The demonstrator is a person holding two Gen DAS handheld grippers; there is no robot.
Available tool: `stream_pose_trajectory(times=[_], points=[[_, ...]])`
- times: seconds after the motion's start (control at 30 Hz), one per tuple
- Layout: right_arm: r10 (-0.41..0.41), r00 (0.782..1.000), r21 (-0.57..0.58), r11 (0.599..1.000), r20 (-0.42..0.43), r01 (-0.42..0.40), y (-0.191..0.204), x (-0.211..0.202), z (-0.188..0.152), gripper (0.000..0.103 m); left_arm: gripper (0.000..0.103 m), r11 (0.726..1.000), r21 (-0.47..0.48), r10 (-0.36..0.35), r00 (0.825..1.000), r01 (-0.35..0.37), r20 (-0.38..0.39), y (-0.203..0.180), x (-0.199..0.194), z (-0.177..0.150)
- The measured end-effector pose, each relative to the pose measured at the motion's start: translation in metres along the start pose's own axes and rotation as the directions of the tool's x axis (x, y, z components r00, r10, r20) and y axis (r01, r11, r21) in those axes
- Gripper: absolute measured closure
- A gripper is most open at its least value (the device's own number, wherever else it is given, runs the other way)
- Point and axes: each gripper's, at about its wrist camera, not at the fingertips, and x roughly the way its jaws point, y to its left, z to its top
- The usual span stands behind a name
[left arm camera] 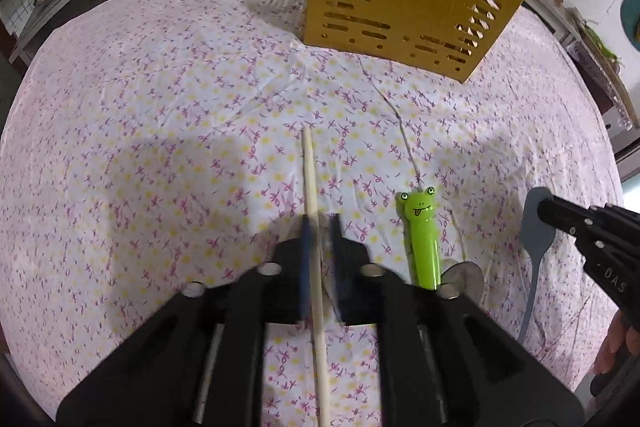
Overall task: Organize utensils
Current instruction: 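Close the left tool on a chopstick while the right tool grasps the light blue spatula, then lift the chopstick and spatula and carry both over the yellow holder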
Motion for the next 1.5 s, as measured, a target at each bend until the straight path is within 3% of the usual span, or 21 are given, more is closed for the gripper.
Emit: stream_pose_trajectory(times=[0.17, 0.27, 0.4, 0.53, 0.63, 0.73, 0.8, 0.93, 0.97, 1.2, 1.33, 1.43, 1.5], points=[[-0.001, 1.0, -0.004, 1.0, 0.004, 0.001, -0.001, 0.0, 0.003, 0.099, 0.08, 0.999, 0.031, 0.03, 0.999, -0.029, -0.016, -0.005, 0.011, 0.006], [-0.002, 1.0, 0.0, 1.0, 0.008, 0.002, -0.004, -0.002, 0.006, 0.099, 0.098, 0.998, 0.047, 0.046, 0.999, -0.045, -0.02, -0.008, 0.012, 0.01], [-0.012, 0.999, -0.006, 1.0, 0.031, 0.012, -0.004, -0.012, 0.011, 0.099, 0.099, 1.0, 0.017, 0.024, 0.999, -0.023, -0.026, 0.0, 0.011, 0.019], [-0.057, 0.99, -0.023, 0.998, 0.131, 0.061, 0.0, -0.041, 0.02, 0.1, 0.099, 1.0, 0.012, -0.014, 0.998, 0.013, 0.066, 0.008, -0.015, 0.028], [-0.117, 0.967, -0.039, 0.991, 0.228, 0.129, 0.008, -0.064, 0.024, 0.1, 0.099, 0.999, 0.014, -0.031, 0.979, 0.029, 0.203, 0.01, -0.046, 0.036], [-0.135, 0.943, -0.037, 0.987, 0.305, 0.154, 0.014, -0.082, 0.031, 0.1, 0.099, 0.999, 0.019, -0.034, 0.963, 0.03, 0.268, 0.011, -0.061, 0.04], [-0.147, 0.927, -0.037, 0.985, 0.346, 0.17, 0.016, -0.091, 0.034, 0.1, 0.099, 0.999, 0.016, -0.048, 0.945, 0.046, 0.324, 0.012, -0.073, 0.043], [-0.145, 0.883, -0.032, 0.983, 0.447, 0.178, 0.024, -0.111, 0.038, 0.1, 0.099, 0.996, 0.008, -0.085, 0.881, 0.092, 0.466, 0.014, -0.103, 0.047], [-0.146, 0.873, -0.029, 0.983, 0.466, 0.18, 0.025, -0.114, 0.038, 0.1, 0.099, 0.995, 0.007, -0.095, 0.872, 0.104, 0.48, 0.018, -0.108, 0.044], [-0.147, 0.779, 0.006, 0.983, 0.609, 0.181, 0.025, -0.135, 0.039, 0.1, 0.099, 0.99, 0.004, -0.124, 0.841, 0.143, 0.526, 0.018, -0.117, 0.053], [-0.16, 0.729, 0.026, 0.981, 0.665, 0.192, 0.029, -0.147, 0.047, 0.1, 0.099, 0.986, 0.03, -0.151, 0.8, 0.164, 0.58, 0.015, -0.134, 0.062], [-0.158, 0.707, 0.023, 0.98, 0.689, 0.197, 0.03, -0.154, 0.06, 0.1, 0.099, 0.985, 0.07, -0.165, 0.758, 0.157, 0.632, 0.007, -0.151, 0.073], [-0.166, 0.67, 0.025, 0.976, 0.723, 0.214, 0.032, -0.158, 0.07, 0.1, 0.099, 0.985, 0.101, -0.171, 0.726, 0.138, 0.666, -0.001, -0.161, 0.085]])
